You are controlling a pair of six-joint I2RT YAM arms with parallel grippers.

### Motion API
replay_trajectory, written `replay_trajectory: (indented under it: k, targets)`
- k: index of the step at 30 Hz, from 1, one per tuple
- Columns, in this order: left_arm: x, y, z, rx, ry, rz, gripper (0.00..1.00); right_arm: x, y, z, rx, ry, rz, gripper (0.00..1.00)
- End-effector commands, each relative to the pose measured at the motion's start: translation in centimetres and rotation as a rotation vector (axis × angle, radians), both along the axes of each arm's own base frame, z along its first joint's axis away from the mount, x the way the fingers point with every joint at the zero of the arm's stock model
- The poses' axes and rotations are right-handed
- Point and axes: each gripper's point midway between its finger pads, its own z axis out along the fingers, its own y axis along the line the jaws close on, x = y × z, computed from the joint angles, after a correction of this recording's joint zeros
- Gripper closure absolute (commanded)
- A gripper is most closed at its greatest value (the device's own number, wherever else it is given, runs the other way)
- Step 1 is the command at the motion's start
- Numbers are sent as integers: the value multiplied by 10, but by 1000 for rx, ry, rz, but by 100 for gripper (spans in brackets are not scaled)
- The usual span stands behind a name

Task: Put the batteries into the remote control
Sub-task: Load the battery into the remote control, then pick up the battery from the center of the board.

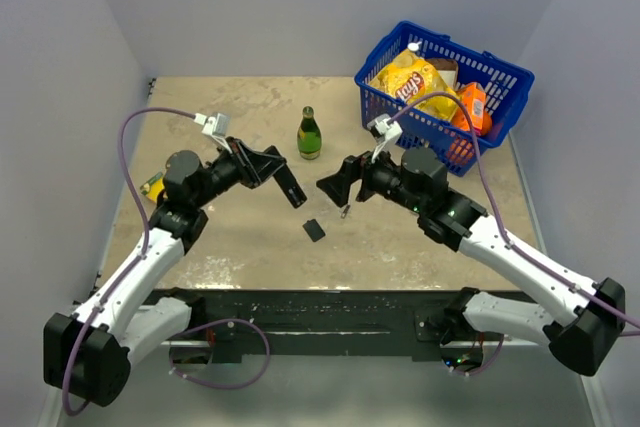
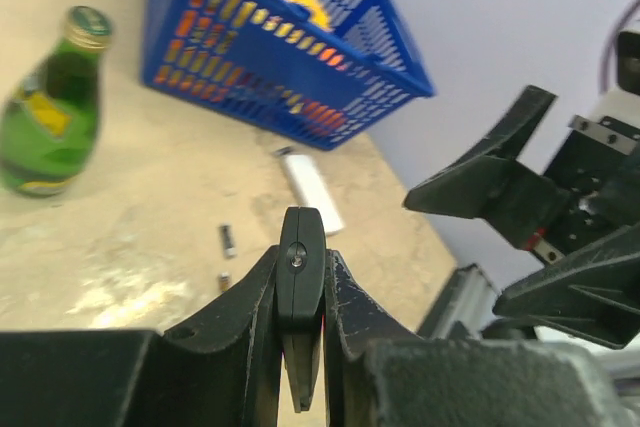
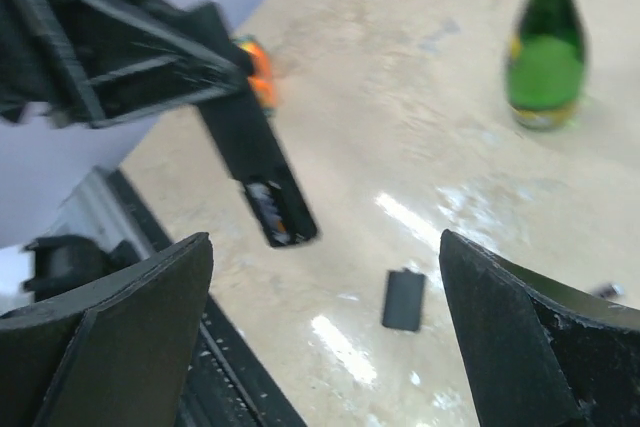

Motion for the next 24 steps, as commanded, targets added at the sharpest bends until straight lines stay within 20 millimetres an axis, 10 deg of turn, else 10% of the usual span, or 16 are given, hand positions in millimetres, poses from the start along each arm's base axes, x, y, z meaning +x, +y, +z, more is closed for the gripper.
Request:
replay_trajectory:
  k: [1,10,24]
  targets:
    - [12,29,-15,218,30,151,100,26,-36,-42,-141,126,-262,2]
    - [-1,36,-11,297,-10,135,100,45,-63,-135,-359,368,-540,25]
    - [-14,33,-17,352,-68,110,100,53,-35,-203,-406,501,-620,50]
